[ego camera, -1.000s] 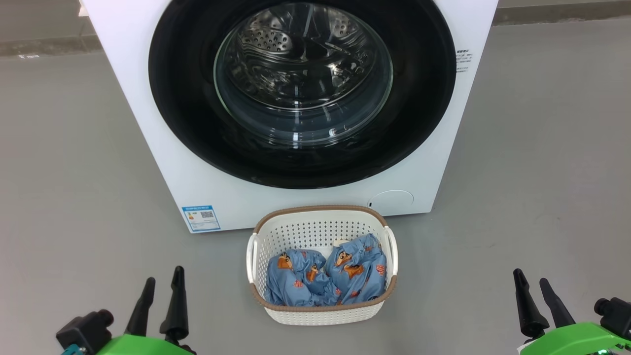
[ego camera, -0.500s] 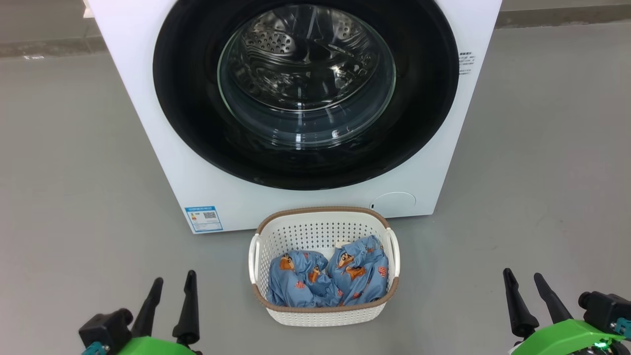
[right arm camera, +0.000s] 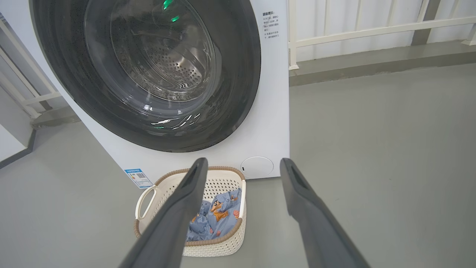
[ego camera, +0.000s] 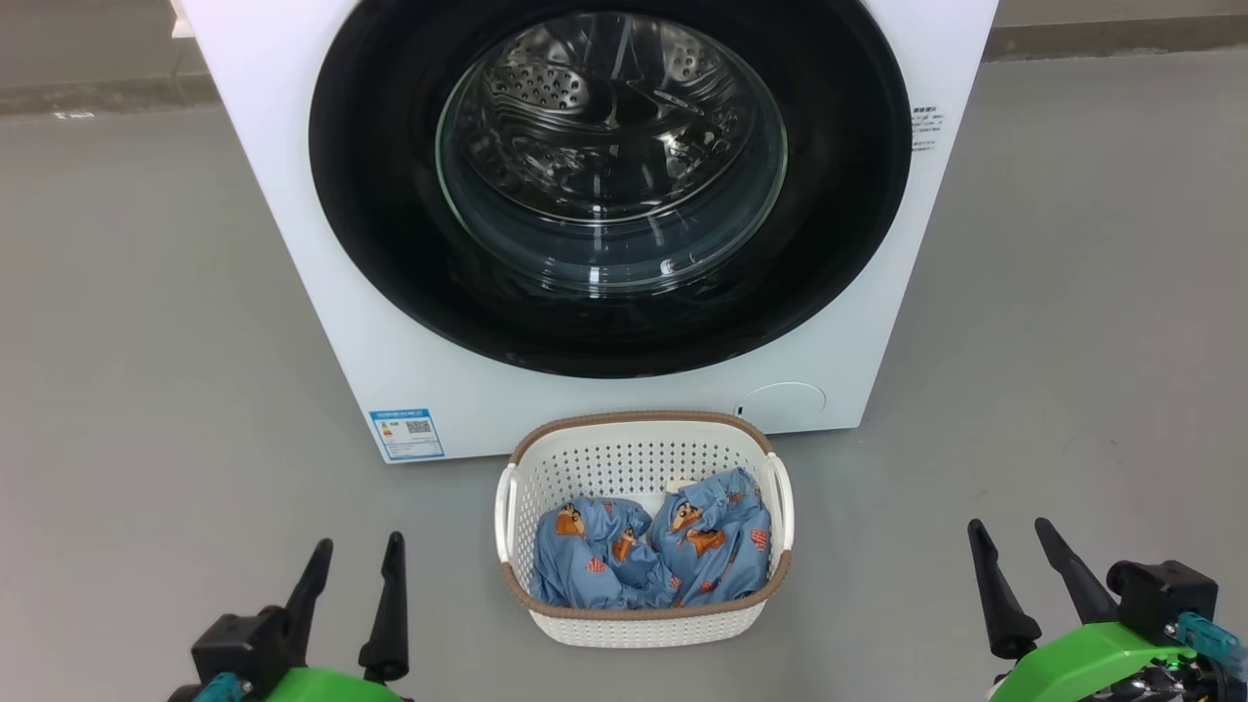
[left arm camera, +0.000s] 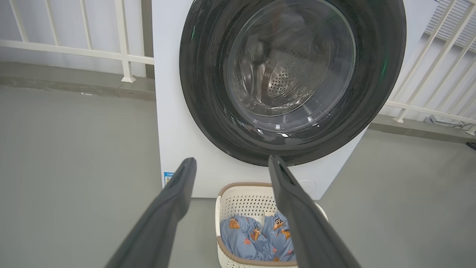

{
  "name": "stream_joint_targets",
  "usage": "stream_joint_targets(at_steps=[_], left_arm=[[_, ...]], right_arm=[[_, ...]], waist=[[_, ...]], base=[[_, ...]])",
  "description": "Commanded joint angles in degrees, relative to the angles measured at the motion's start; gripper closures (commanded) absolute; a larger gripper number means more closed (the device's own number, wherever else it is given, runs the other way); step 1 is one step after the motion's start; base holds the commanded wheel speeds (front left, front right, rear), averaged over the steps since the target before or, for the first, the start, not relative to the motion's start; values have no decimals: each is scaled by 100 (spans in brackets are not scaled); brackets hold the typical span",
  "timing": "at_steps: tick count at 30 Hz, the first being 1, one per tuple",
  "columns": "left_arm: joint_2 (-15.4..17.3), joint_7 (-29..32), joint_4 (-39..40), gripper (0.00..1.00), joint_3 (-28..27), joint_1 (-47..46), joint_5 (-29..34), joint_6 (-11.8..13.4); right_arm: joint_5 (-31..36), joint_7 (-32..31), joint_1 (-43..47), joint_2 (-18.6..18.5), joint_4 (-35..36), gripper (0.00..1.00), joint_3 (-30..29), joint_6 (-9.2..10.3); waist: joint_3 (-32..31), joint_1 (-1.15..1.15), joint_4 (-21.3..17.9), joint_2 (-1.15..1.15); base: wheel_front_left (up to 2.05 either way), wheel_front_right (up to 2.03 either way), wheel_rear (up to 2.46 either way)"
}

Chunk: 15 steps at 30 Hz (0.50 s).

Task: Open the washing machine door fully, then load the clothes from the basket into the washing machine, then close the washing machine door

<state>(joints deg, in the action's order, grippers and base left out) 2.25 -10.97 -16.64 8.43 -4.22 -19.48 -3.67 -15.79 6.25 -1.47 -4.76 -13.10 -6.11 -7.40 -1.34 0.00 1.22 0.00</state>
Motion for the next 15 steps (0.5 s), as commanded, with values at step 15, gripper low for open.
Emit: stream_joint_targets(at_steps=[15], left_arm=[[110, -329, 38, 0, -30, -373, 1085, 176]], right_arm=[[1094, 160, -105, -111, 486, 0, 329, -9]], waist=[[-2, 0, 23, 0]], base=[[0, 0, 0]])
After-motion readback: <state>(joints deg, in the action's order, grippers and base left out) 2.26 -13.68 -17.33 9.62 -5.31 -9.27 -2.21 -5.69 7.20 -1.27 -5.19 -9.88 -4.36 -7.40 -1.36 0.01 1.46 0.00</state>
